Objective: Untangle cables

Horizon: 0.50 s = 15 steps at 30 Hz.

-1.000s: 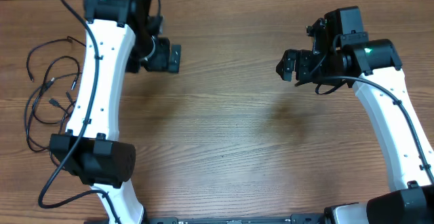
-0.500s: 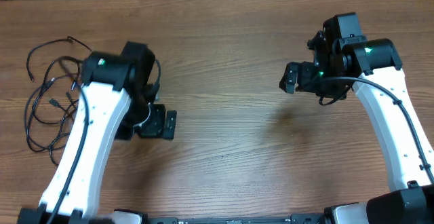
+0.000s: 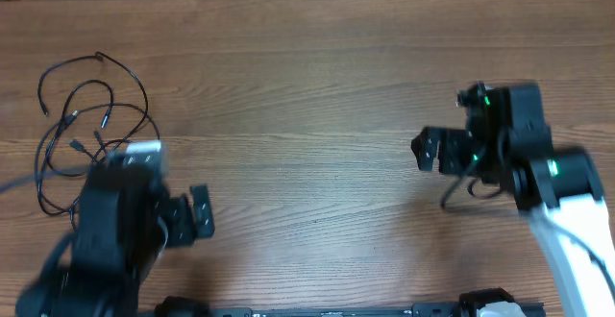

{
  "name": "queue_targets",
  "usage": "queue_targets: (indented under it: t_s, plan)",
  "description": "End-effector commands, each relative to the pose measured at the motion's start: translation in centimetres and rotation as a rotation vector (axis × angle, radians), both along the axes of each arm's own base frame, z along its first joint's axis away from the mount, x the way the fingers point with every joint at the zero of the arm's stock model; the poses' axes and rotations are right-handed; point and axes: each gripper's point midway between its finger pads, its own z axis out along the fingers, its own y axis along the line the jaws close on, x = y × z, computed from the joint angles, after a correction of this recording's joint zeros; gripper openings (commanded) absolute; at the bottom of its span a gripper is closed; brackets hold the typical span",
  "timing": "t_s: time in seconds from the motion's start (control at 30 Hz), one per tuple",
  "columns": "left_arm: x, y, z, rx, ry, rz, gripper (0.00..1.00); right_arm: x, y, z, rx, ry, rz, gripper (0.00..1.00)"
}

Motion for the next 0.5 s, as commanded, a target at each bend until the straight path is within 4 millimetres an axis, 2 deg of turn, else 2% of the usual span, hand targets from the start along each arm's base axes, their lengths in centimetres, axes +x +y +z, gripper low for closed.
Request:
queue_targets:
  t_s: [0.0,0.07,0.17,0.47]
  plan:
    - [-1.0,1.4,0.7,0.024,-0.148,0.046,1.00,-1.3,-0.4,1.7,0.004,-0.154,0.005,1.00]
    - [-1.1,1.4,0.8,0.025,-0.214,0.034,0.99,-2.3,-0.9,3.4,0.003,-0.258,-0.008,1.00]
    - [-1.1,1.5,0.1,0.029,-0.203,0.035,0.99,-3.1,-2.0,4.8,-0.029,-0.329,-0.045,1.00]
    - [-1.2,0.9,-0.6,-0.021,-0.179,0.038,1.00,-3.7,-2.1,4.3,-0.036,-0.303,-0.046,1.00]
